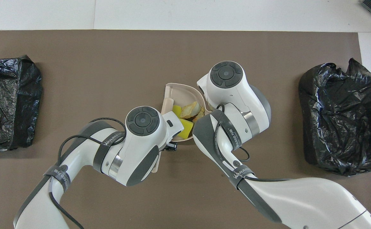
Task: Sweep and dump trash in bin
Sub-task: 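Sweep the remaining yellow sponge into the dustpan with the left gripper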
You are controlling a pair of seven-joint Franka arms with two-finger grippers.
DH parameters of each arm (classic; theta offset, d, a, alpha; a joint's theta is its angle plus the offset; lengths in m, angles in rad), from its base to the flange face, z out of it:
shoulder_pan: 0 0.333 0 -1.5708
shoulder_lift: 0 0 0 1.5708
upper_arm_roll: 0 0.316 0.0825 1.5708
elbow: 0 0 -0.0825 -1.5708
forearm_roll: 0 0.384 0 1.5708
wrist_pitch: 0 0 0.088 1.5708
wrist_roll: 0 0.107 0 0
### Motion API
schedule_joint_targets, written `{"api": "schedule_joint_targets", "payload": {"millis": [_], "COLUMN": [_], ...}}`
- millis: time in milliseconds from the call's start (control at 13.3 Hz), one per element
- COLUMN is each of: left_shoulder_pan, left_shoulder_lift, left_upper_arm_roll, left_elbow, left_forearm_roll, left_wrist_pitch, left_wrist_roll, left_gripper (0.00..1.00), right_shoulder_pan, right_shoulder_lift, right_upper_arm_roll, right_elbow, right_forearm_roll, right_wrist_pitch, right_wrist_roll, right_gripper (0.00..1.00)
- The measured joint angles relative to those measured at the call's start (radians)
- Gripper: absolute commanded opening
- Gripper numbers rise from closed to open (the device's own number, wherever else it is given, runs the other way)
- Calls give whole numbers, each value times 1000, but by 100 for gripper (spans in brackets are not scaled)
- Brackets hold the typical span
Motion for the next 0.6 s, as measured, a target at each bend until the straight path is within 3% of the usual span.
{"api": "schedule_joint_targets", "payload": {"millis": [601], "left_shoulder_pan": [144], "left_shoulder_lift": [-1], "left_upper_arm_roll": [26], "left_elbow": [-13], "left_forearm_roll": [-7], "left_wrist_pitch": [-3], "left_wrist_roll": [-146], "left_gripper": [0], "right_shoulder_pan": [-5], "right_shoulder_lift": [0], "right_upper_arm_roll": [0], "right_elbow": [0], "right_forearm_roll": [11], "right_wrist_pitch": [0], "right_wrist_roll": [9], "right_gripper": [0]}}
